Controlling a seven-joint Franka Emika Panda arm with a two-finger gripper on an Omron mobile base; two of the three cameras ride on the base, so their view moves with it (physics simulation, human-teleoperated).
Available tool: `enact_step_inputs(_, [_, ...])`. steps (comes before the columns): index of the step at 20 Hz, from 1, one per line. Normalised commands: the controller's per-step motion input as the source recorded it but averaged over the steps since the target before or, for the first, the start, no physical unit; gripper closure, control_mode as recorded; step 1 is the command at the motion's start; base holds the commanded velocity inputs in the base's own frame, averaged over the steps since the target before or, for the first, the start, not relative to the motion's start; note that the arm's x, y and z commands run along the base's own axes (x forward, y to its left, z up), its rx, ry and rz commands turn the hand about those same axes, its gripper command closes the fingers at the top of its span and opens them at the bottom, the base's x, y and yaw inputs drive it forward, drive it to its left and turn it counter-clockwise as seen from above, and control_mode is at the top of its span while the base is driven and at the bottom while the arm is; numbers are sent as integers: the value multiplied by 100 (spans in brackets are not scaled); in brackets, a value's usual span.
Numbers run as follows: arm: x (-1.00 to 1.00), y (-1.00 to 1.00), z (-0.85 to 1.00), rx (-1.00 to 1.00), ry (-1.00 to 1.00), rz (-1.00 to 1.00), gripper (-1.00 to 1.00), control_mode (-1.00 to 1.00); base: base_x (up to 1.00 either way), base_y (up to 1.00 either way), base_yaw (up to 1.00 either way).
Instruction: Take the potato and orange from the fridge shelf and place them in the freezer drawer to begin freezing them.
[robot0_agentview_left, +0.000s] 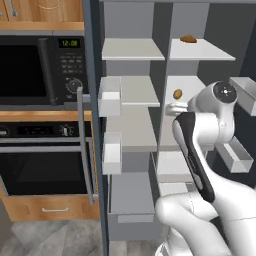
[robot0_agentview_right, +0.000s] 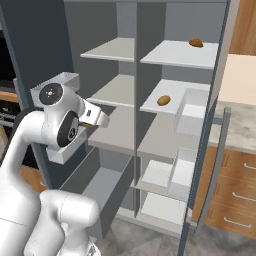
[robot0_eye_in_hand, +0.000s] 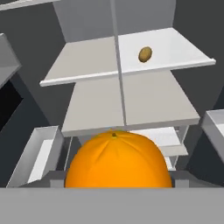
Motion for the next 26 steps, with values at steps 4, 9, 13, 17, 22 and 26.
enact_step_inputs(4, [52, -29, -100, 0, 20, 26, 100, -100, 0, 0, 0])
enact_step_inputs(9, [50, 0, -100, 0, 21, 42, 100, -100, 0, 0, 0])
enact_step_inputs(13, [44, 5, -100, -3, 15, 48, 100, -100, 0, 0, 0])
enact_step_inputs(17, [63, 17, -100, -9, 17, 41, 100, -100, 0, 0, 0])
enact_step_inputs(22, [53, 19, -95, -10, 15, 31, 100, -100, 0, 0, 0])
enact_step_inputs(26, [46, 8, -73, -2, 9, 27, 100, -100, 0, 0, 0])
